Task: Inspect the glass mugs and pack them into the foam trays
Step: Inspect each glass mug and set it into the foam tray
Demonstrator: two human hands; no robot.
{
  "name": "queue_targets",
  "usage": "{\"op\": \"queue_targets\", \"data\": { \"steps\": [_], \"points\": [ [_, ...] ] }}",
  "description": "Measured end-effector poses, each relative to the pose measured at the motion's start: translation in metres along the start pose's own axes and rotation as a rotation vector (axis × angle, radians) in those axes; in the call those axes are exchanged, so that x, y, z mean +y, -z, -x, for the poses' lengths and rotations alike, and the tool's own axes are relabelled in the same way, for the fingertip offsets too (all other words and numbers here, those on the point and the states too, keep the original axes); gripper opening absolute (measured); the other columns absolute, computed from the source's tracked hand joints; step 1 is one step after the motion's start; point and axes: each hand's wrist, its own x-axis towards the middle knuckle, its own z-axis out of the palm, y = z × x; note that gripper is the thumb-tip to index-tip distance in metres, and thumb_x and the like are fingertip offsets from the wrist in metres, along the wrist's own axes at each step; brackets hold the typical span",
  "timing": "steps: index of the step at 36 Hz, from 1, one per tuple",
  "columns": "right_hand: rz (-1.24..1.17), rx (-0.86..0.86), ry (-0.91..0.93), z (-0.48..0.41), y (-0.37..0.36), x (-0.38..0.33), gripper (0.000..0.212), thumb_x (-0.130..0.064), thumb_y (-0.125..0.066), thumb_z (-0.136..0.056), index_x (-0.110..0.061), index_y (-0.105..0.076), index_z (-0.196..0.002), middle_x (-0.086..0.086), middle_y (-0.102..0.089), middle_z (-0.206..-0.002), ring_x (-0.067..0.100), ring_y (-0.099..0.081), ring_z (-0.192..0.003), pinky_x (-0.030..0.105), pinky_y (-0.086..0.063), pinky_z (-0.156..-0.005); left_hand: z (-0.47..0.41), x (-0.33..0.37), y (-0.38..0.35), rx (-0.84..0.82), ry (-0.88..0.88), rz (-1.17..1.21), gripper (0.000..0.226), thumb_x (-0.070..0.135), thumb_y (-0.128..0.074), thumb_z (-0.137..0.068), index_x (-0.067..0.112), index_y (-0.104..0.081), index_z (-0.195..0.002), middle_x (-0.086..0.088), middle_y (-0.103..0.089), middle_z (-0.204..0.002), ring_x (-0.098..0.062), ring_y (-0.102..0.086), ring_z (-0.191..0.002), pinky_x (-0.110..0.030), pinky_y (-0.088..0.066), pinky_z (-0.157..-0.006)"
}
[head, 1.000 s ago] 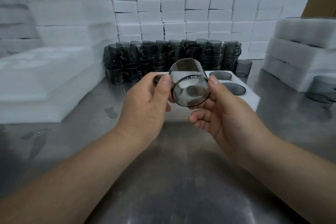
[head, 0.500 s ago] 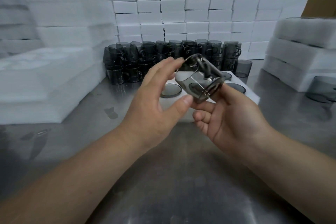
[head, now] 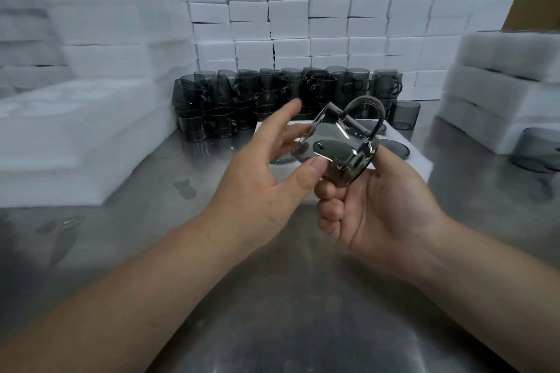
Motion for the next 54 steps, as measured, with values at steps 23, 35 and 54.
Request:
{"op": "queue_targets", "data": {
  "steps": [23,35,54],
  "points": [
    [1.381,0.251,0.778,0.016,-0.003,0.011,0.031,-0.051,-0.040,-0.081,-0.033,-0.063,-0.089,-0.012,-0.060,-0.085,-0.001,-0.052,-0.083,0.017,-0.041,-0.070,-0.014,0.000,0.012,0.376,0.133,-0.278,0.071,0.036,-0.073,-0.074,0.022,-0.043,-0.137,0.016,-0.047,-0.112,0.010,-0.048,-0.096,-0.006,-0.036,-0.086],
    [2.022,0.352,0.365,-0.004,0.012,-0.003,0.062,-0.048,-0.039,-0.091,-0.033,-0.015,-0.146,-0.012,-0.007,-0.155,0.009,0.002,-0.142,0.039,0.006,-0.114,-0.021,-0.010,0.017,0.394,0.137,-0.374,0.066,0.029,-0.070,-0.077,0.020,-0.044,-0.137,0.013,-0.046,-0.111,0.007,-0.047,-0.089,0.008,-0.028,-0.075],
    [2.026,0.365,0.456,-0.010,0.016,0.002,0.062,-0.049,-0.040,-0.088,-0.029,-0.024,-0.144,-0.009,-0.031,-0.144,0.013,-0.015,-0.137,0.039,0.004,-0.112,-0.130,-0.015,0.019,-0.122,0.274,-0.668,0.060,0.030,-0.065,-0.069,0.034,-0.046,-0.126,0.000,-0.052,-0.118,-0.020,-0.055,-0.096,-0.024,-0.042,-0.068]
  ]
}}
